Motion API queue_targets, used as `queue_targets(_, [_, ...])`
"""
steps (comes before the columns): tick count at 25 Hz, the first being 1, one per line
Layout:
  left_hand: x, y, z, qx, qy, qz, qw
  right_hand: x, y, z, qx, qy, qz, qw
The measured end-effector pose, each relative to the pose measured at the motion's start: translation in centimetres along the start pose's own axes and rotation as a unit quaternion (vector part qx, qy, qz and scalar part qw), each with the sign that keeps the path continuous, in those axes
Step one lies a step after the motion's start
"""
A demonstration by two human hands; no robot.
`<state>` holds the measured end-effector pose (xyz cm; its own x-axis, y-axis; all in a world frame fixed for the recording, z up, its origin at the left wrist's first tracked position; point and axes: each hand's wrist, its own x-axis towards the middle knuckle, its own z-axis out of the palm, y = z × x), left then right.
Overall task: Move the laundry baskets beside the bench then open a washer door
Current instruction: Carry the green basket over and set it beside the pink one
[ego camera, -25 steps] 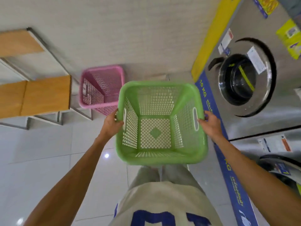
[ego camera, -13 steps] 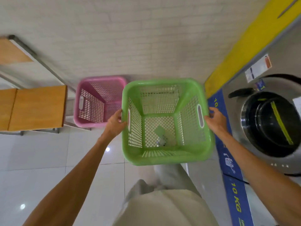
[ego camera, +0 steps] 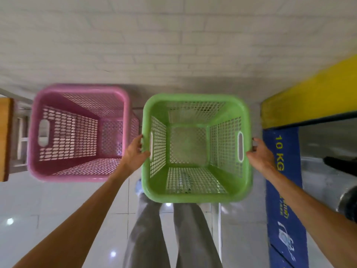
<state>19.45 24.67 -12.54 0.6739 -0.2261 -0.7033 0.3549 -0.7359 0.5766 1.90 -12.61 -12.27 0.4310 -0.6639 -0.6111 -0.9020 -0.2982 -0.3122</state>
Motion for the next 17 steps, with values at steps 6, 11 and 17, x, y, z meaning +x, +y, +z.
queue_targets(6, [6.8, -0.2, 1.3, -0.022, -0.018, -0.017, 0.999, 7.2, -1.1, 2.8, 0.048, -0.030, 0.019, 0.998])
queue_targets(11, [9.0, 0.0, 0.1, -0.019, -0.105, -0.002, 0.994, 9.5, -2.1, 3.8, 0.087, -0.057, 0.043, 0.994])
queue_targets(17, [7.8, -0.6, -4.3, -0.008, -0.072, 0.049, 0.996, 4.0, -10.2, 5.3, 0.043, 0.009, -0.002, 0.999])
